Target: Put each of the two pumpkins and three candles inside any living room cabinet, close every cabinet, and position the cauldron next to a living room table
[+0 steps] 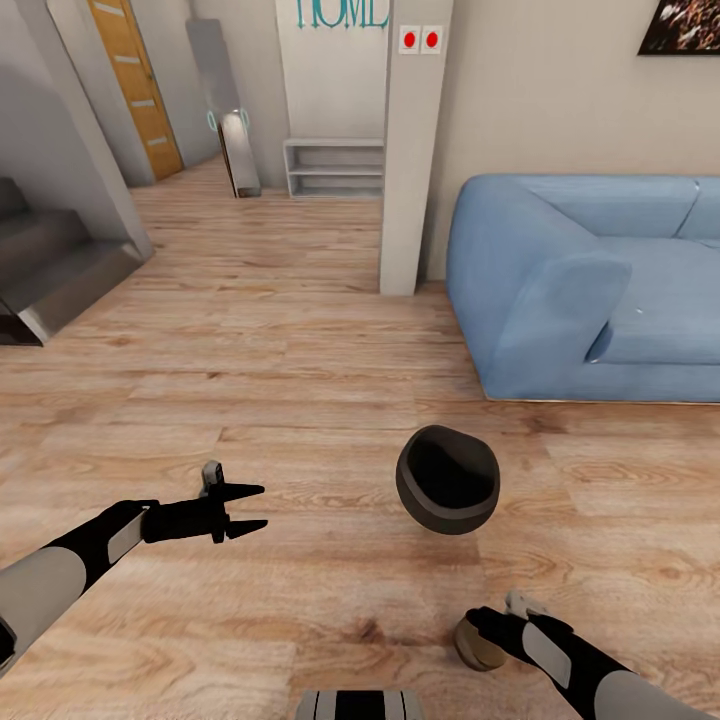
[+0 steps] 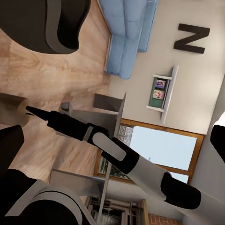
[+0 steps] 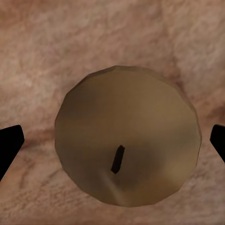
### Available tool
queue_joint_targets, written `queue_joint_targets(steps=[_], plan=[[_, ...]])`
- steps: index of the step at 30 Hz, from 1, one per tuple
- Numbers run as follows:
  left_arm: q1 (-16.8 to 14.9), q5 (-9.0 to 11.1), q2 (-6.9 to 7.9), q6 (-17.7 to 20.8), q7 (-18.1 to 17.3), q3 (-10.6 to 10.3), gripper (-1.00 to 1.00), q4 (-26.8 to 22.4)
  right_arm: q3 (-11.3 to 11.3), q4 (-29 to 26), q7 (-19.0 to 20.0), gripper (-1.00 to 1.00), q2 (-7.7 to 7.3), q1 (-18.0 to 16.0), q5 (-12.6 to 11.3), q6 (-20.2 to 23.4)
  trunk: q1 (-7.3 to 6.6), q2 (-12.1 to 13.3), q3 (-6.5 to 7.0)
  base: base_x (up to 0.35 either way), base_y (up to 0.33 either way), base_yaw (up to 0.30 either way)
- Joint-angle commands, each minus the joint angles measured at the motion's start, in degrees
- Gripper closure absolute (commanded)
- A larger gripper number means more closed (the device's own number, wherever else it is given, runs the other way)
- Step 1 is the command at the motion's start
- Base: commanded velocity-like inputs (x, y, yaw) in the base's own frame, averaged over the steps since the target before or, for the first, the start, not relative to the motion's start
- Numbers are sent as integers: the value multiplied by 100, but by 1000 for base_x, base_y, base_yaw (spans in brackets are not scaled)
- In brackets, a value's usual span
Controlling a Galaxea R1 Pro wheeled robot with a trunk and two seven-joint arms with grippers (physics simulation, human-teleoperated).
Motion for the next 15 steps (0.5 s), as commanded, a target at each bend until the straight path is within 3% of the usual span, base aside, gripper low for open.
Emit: queue_joint_targets(steps=[1, 4, 15], plan=[[-5, 22, 3, 58, -29, -35, -100, -2, 26, -5, 3, -100, -5, -2, -24, 18, -1, -2, -4, 0, 0, 0], [-5, 24, 3, 57, -28, -35, -100, -2, 24, 1, 16, -100, -5, -2, -25, 17, -1, -2, -4, 0, 0, 0], [-5, 26, 3, 56, -29, -35, -100, -1, 23, 13, 13, -100, -5, -2, -26, -4, 22, -14, -204, 0, 0, 0]])
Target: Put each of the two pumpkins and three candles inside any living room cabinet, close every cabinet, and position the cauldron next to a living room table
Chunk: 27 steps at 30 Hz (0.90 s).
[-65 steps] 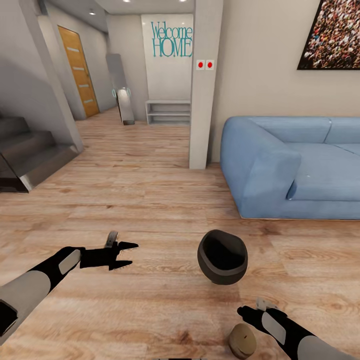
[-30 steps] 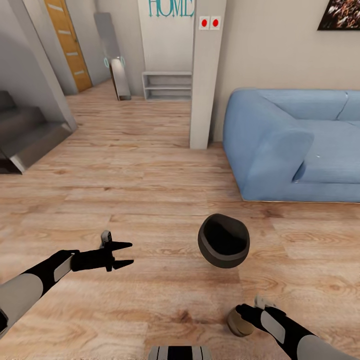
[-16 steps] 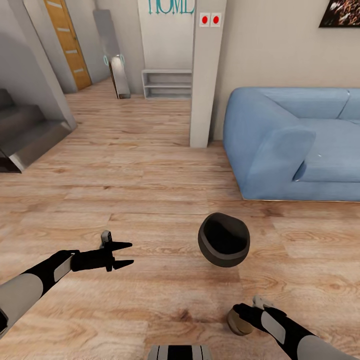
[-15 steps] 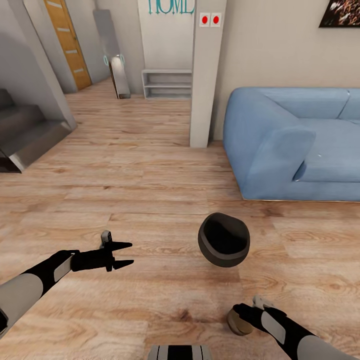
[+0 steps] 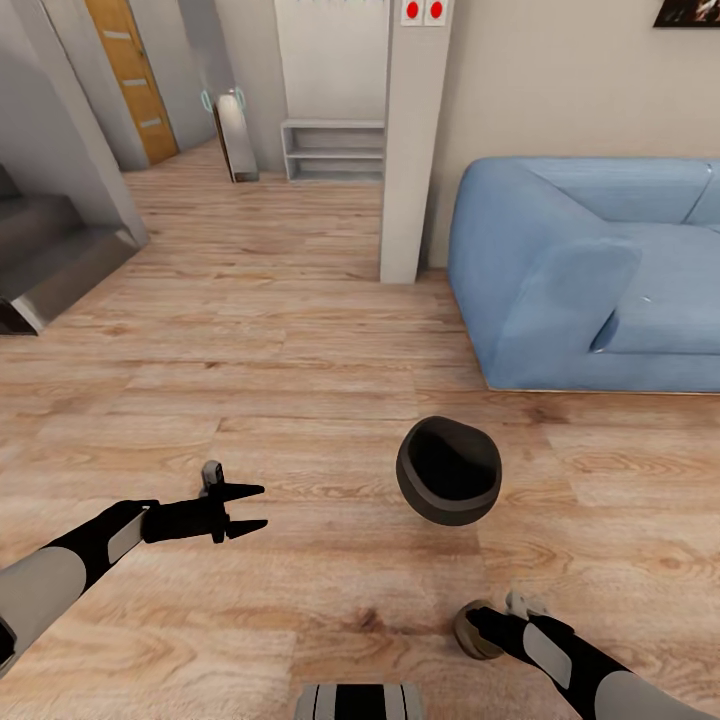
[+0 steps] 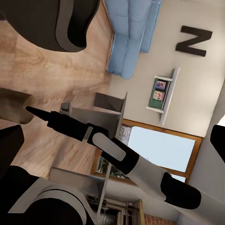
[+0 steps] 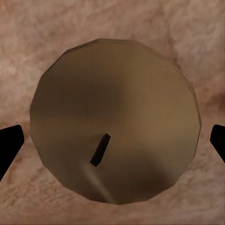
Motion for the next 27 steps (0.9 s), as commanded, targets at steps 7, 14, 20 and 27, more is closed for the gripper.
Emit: queue_joint_targets(steps=[7, 14, 20, 27], plan=[[-5, 23, 3, 56, -29, -35, -100, -3, 31, -9, -13, -100, -5, -2, -20, -232, -1, -2, -4, 0, 0, 0], [-5, 25, 2, 52, -29, -35, -100, -3, 33, -9, -15, -100, -5, -2, -21, -266, -1, -2, -4, 0, 0, 0], [-5, 22, 2, 52, -28, -35, -100, -2, 33, -9, -11, -100, -5, -2, -21, -261, -1, -2, -4, 10, 0, 0], [-5, 24, 3, 52, -28, -35, -100, 0, 33, -9, -6, -100, -5, -2, -21, -255, -1, -2, -4, 114, 0, 0]])
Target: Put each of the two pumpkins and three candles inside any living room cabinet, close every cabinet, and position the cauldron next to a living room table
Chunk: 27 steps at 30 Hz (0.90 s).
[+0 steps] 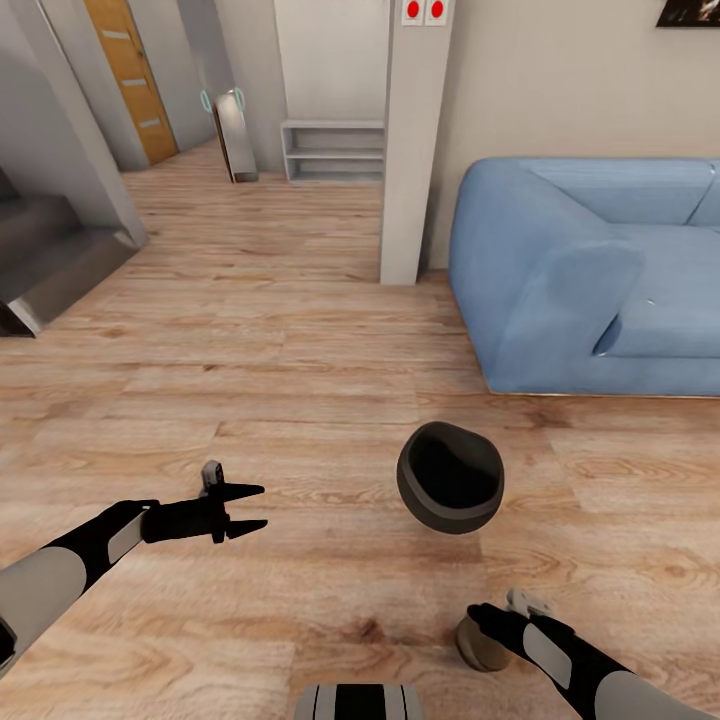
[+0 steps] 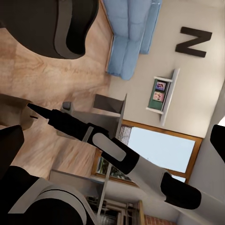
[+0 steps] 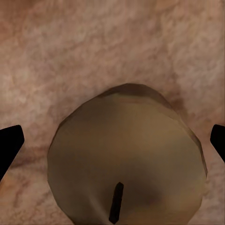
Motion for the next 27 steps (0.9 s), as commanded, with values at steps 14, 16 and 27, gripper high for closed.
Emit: queue_joint_targets(steps=[14, 16, 27], plan=[[-5, 22, 4, 65, -30, -35, -100, 1, 24, -9, -7, -100, -5, -2, -23, 37, 12, -8, -115, 3, 0, 0], [-5, 22, 4, 65, -30, -35, -100, 2, 24, -9, -7, -100, -5, -2, -23, 44, 12, -8, -115, 0, 0, 0], [-5, 22, 4, 65, -30, -34, -100, 2, 24, -9, 1, -100, -5, -2, -23, 48, 20, -12, -182, 0, 0, 0]])
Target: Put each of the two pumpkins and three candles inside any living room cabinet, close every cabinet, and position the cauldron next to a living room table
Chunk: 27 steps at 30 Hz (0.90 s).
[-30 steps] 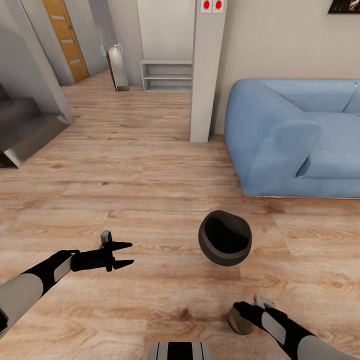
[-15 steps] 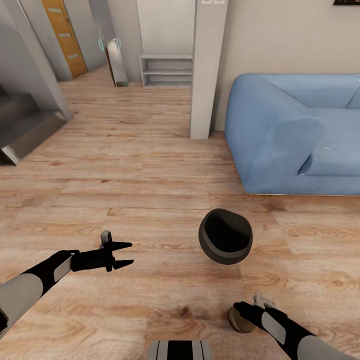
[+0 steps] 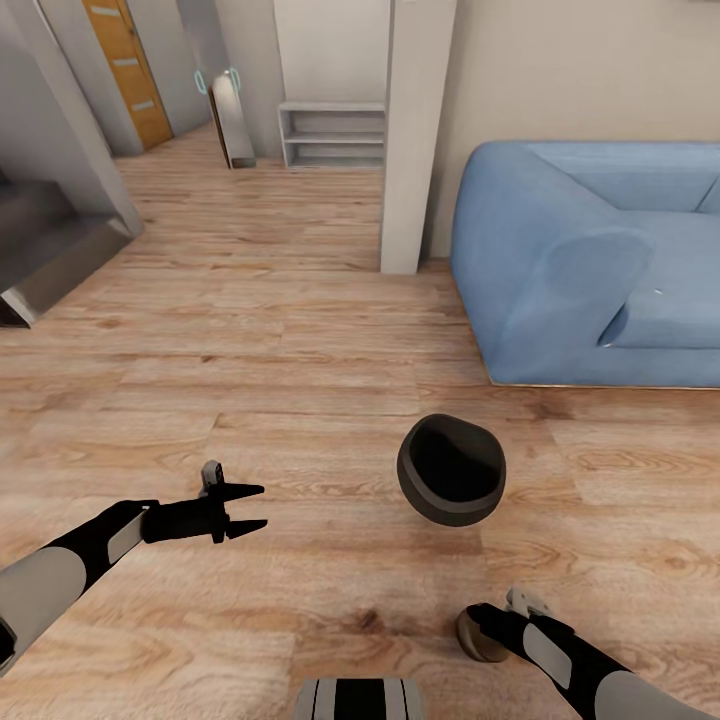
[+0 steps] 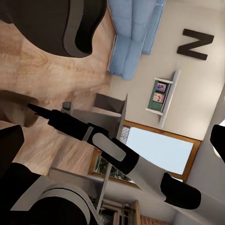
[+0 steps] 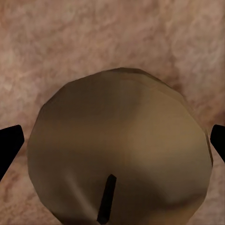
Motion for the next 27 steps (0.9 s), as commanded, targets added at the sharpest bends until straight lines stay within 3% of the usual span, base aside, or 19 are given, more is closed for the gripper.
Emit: queue_joint_targets(steps=[1, 3, 4, 27], plan=[[-5, 21, 3, 60, -29, -35, -100, -4, 24, -9, -5, -100, -5, -2, -23, 20, -1, -2, -4, 0, 0, 0], [-5, 21, 3, 59, -29, -34, -100, -2, 24, -9, -5, -100, -5, -2, -23, 24, -1, -2, -4, 0, 0, 0], [-5, 21, 3, 59, -29, -34, -100, -1, 24, -9, -5, 100, -5, -2, -23, 25, -1, -2, -4, 0, 0, 0], [-5, 21, 7, 73, -35, -30, -100, 0, 24, -9, 4, 100, -5, -2, -23, 36, -1, -2, -4, 0, 0, 0]])
